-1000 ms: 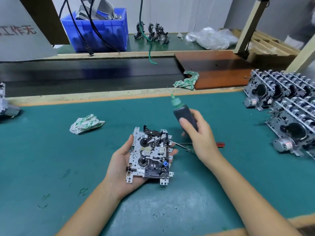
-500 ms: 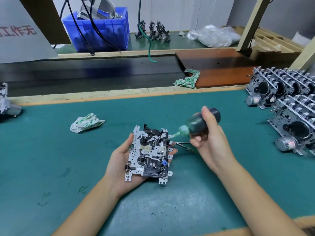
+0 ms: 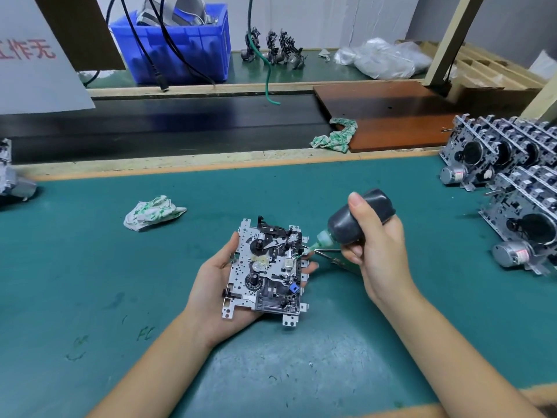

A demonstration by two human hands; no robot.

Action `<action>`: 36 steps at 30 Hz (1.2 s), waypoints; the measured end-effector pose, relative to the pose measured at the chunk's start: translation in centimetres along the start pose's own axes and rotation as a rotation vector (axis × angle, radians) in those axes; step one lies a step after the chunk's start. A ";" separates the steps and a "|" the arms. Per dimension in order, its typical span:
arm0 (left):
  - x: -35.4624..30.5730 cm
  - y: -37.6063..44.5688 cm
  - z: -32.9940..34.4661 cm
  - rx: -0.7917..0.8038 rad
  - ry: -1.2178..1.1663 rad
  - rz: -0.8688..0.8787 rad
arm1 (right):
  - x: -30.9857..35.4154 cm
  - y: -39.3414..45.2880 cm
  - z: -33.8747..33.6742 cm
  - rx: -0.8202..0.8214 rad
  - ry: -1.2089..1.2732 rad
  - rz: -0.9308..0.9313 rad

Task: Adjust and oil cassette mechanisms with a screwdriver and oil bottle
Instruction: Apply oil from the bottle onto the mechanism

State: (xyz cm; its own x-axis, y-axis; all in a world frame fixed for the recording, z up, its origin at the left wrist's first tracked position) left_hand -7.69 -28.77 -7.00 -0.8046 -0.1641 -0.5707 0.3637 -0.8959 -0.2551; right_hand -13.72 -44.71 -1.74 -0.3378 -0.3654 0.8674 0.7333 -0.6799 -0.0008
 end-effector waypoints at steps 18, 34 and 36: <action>0.0 -0.1 0.0 -0.008 0.000 -0.022 | -0.2 0.1 0.1 0.035 -0.029 0.003; 0.0 -0.1 -0.2 -0.022 -0.034 -0.022 | 0.0 0.0 0.0 0.011 -0.042 0.013; 0.0 -0.1 -0.3 -0.027 -0.027 -0.024 | -0.2 0.0 0.2 0.027 -0.055 0.020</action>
State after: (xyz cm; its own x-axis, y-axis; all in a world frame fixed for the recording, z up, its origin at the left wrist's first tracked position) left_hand -7.60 -28.60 -7.23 -0.8253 -0.1539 -0.5433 0.3563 -0.8884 -0.2896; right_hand -13.56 -44.48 -1.78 -0.2908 -0.3428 0.8933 0.7554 -0.6552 -0.0055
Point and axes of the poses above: each hand's wrist, its own y-axis towards the middle knuckle, its own z-axis out of the palm, x = y × z, the point moved 6 cm from there along y, towards the middle knuckle, and after that the axes turned 10 degrees about y, right-handed, at the moved point
